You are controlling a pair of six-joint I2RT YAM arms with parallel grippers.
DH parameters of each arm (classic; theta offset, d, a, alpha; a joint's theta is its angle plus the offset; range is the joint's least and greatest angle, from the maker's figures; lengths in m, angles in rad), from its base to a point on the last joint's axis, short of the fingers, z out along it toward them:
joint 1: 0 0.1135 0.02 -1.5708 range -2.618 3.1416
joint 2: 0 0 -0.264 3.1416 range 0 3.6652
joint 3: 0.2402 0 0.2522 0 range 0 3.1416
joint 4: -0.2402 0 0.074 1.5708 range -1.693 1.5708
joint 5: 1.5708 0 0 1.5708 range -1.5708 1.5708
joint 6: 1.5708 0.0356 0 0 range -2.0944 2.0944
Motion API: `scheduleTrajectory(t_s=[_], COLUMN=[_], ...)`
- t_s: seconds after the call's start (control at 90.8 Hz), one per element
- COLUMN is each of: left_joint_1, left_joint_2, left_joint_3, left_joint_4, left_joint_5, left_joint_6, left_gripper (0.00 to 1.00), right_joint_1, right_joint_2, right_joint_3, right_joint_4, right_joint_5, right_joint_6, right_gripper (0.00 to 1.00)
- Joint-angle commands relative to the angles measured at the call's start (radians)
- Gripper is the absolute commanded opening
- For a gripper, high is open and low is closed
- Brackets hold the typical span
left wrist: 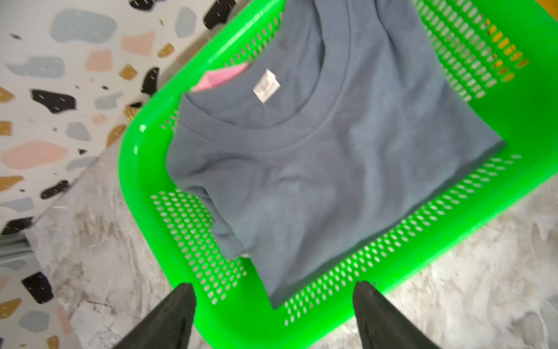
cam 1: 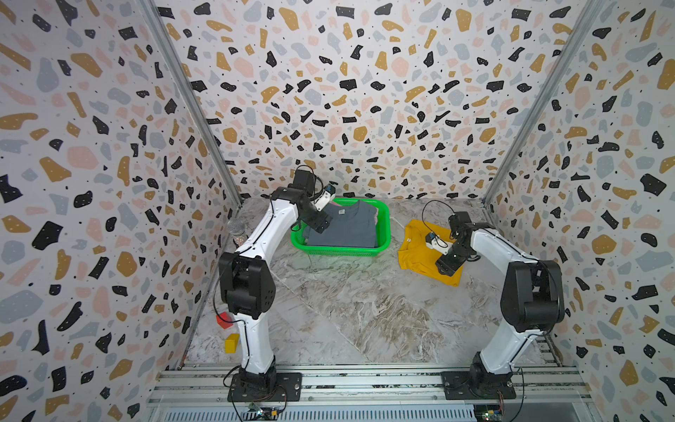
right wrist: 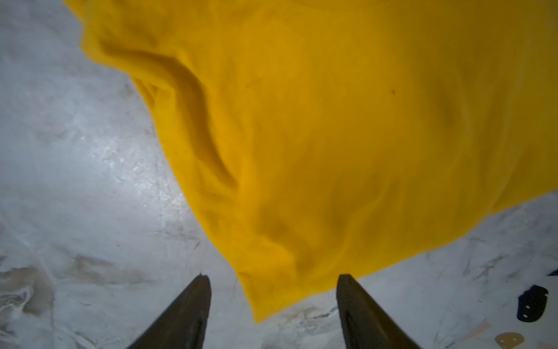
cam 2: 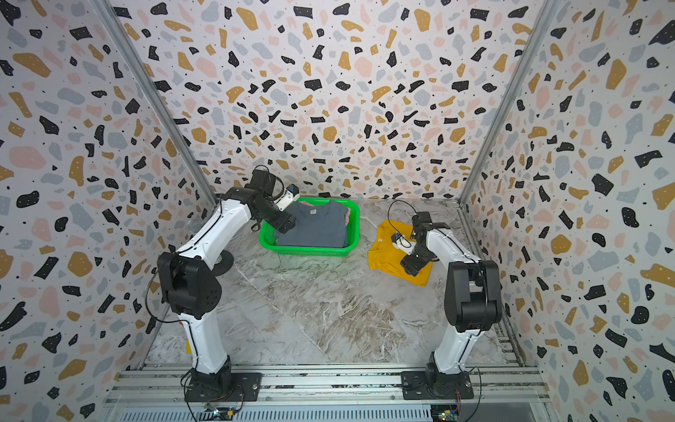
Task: Put the folded t-shirts into the basket
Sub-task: Move the T-shirt to the center of the board.
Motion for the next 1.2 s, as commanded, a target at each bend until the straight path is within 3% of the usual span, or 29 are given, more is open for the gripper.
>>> scheduleTrajectory(t_s=[0.0,0.264,0.562,0.837,1.189], left_joint_1=[0.003,0.005,0.008,0.016,0.089], left_joint_2=[-0.109,-0.347,-0.431,-0.446,-0.502], left_joint_3=[-0.155,-0.482,-0.6,-0.617,-0.631], left_joint_4=[0.074,0.17,0.246,0.255,0.248], left_joint_5=[0.068,0.118,0.083,0.055,0.042], left_joint_6=[-0.018,-0.003,0.003,0.012,0.01], left_gripper=[0.85,0.87,0.86,0.87,0.87], right_joint_1=[-0.026,-0.036,0.045,0.293,0.688], right_joint_2=[0.048,0.136,0.012,-0.097,-0.004], right_joint_3=[0.061,-0.014,-0.259,-0.416,-0.272], right_joint_4=[-0.031,0.027,-0.099,-0.228,-0.264], right_joint_5=[-0.012,0.138,0.062,-0.067,-0.178], right_joint_6=[-0.009,-0.101,-0.138,-0.116,-0.1], right_gripper=[0.7,0.63,0.52,0.55,0.67])
